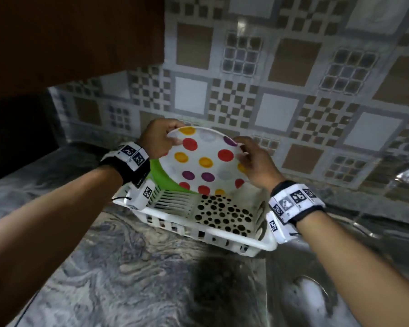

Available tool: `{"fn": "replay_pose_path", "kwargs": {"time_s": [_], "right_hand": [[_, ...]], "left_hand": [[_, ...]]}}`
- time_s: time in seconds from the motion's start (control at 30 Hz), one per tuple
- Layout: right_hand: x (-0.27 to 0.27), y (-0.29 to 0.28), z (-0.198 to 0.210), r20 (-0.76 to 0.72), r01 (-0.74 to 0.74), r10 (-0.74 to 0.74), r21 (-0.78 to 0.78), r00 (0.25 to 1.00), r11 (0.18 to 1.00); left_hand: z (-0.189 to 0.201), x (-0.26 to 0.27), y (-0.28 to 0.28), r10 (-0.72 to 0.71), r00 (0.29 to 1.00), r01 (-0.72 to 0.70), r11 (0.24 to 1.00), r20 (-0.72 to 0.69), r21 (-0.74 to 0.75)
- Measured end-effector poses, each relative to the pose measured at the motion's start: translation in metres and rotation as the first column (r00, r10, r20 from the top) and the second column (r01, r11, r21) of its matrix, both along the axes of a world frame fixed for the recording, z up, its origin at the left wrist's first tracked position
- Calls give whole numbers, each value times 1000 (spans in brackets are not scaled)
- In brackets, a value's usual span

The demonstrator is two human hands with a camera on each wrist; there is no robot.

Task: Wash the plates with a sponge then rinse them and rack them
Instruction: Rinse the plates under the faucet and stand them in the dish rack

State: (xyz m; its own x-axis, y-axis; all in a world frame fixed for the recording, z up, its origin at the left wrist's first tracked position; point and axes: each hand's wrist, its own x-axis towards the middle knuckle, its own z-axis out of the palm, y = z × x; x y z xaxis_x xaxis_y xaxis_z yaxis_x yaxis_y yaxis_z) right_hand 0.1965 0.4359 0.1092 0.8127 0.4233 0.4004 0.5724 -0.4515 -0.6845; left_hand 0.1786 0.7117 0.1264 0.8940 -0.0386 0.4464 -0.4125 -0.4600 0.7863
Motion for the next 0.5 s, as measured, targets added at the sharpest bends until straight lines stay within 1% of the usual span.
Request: {"fn": "replay_pose_path", "kwargs": {"time_s": [0.1,0.2,0.23,0.27,0.3,0.33,0.4,0.43,0.5], "right_hand": [[6,33,-4,15,-4,5,-82,1000,997],[15,51,-9,50,-9,14,-103,999,995],[17,57,-12,57,-11,17,-113,998,994],[19,62,-15,60,-19,27,-126,998,992],[20,66,-19,64,-27,36,-140,997,990],[22,68,-24,72,-31,42,-156,997,987],[25,73,-36,81,-24,40,-186,996,982],[27,74,-42,84,-15,32,-198,996,980],[27,75,-48,79,10,7,-205,997,979]], "left_hand": [[-17,3,33,73,996,-76,996,-43,-54],[-30,5,50,58,997,-64,993,-57,-95],[-33,9,54,67,995,-72,995,-72,-74],[-37,12,56,105,990,-106,994,-91,-14],[-42,15,59,178,979,-170,982,-99,81],[-47,14,60,212,971,-195,970,-111,147],[-56,12,64,103,985,-85,988,-140,127],[-61,13,67,88,990,-67,981,-111,180],[-68,20,71,206,971,-171,955,-125,244]]}}
